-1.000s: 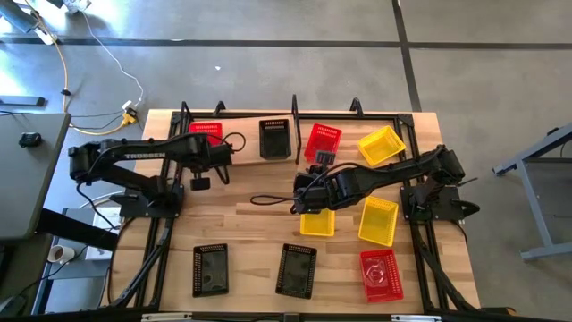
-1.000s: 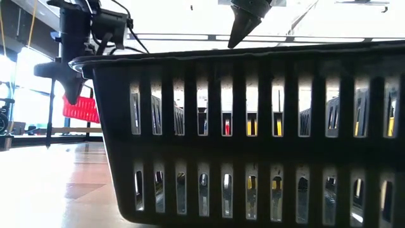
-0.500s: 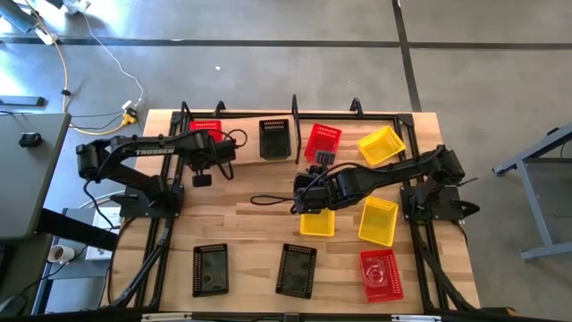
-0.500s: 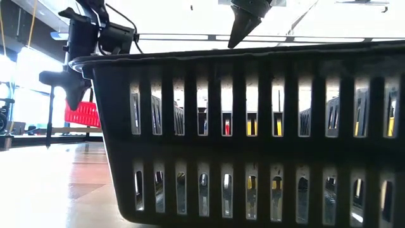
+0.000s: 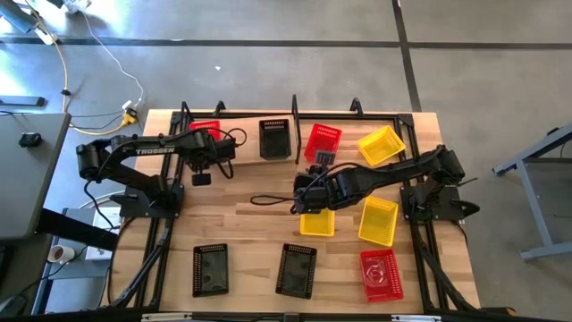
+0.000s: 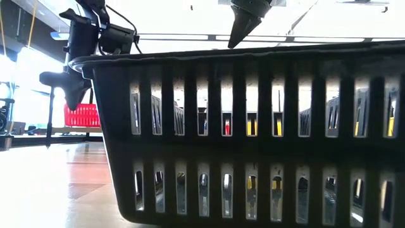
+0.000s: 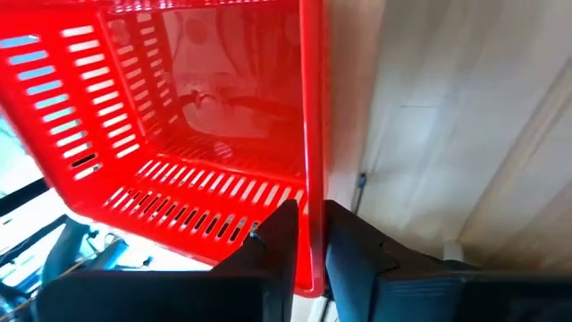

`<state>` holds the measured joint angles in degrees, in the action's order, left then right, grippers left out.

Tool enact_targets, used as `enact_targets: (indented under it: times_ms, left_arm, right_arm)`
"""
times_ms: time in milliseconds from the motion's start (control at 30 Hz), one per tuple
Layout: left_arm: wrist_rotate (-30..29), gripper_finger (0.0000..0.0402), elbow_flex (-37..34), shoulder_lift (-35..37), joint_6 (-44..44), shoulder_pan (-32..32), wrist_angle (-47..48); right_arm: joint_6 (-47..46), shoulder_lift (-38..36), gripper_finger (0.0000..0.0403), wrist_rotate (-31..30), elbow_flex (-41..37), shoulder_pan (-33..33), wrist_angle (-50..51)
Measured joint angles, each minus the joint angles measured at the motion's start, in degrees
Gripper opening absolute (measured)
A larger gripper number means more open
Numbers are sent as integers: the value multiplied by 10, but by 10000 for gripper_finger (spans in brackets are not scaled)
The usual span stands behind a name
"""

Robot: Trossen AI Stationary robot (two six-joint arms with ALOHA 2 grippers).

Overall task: Stack baskets on shelf by color
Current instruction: Put the left red bin on the shelf, then put the left yellow bin on the shelf

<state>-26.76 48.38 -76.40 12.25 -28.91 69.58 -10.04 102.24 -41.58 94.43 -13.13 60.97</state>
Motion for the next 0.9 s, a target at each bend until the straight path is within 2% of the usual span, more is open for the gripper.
enact_targets:
  times_ms: [167, 367, 900]
  left_arm:
    - [-6, 67, 0, 0, 0, 0, 0]
    - [17, 80, 0, 2, 0, 1, 1]
    - [32, 76, 0, 72, -9, 1, 2]
  right_arm:
    - [0, 0, 87, 0, 0, 0, 0]
    - [-1, 0, 87, 0, 0, 0, 0]
    - [-13, 0, 87, 0, 0, 0, 0]
